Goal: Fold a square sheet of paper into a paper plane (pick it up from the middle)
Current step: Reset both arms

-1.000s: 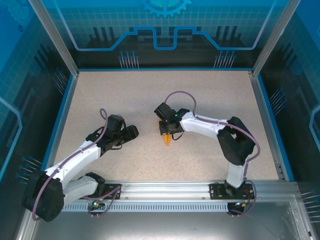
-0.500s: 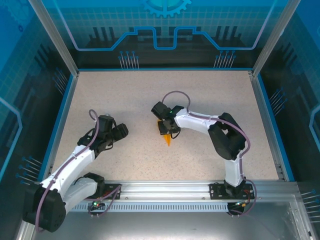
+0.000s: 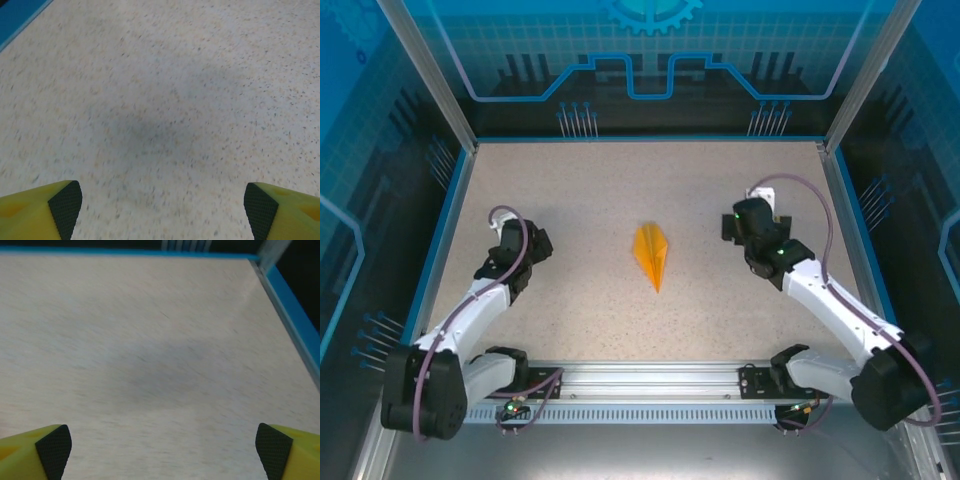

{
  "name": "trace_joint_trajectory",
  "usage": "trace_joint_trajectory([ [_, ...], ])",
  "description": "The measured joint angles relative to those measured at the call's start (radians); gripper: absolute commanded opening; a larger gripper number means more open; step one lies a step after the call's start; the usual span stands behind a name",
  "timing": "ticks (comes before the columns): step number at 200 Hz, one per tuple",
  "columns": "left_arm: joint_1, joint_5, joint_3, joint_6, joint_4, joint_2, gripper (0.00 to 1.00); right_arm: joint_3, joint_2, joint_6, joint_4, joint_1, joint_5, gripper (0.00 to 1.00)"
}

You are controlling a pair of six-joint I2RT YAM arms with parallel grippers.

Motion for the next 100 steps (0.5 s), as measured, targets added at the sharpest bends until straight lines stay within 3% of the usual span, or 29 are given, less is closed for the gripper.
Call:
trace_joint_trajectory([
  [18,0.002,0.000,-0.026,0.072,0.138,0.071,0.89,-0.133,0.058,-0.070,0.132,-0.097,-0.015,0.99],
  [48,0.025,0.048,-0.086,0.162,0.364,0.200,0.89,-0.354,0.088,-0.173,0.484,-0.142,-0.113,0.98],
  [100,0.056,0.219,-0.144,0.266,0.752,0.332,0.89,-0.492,0.179,-0.326,1.004,-0.216,-0.314,0.97],
])
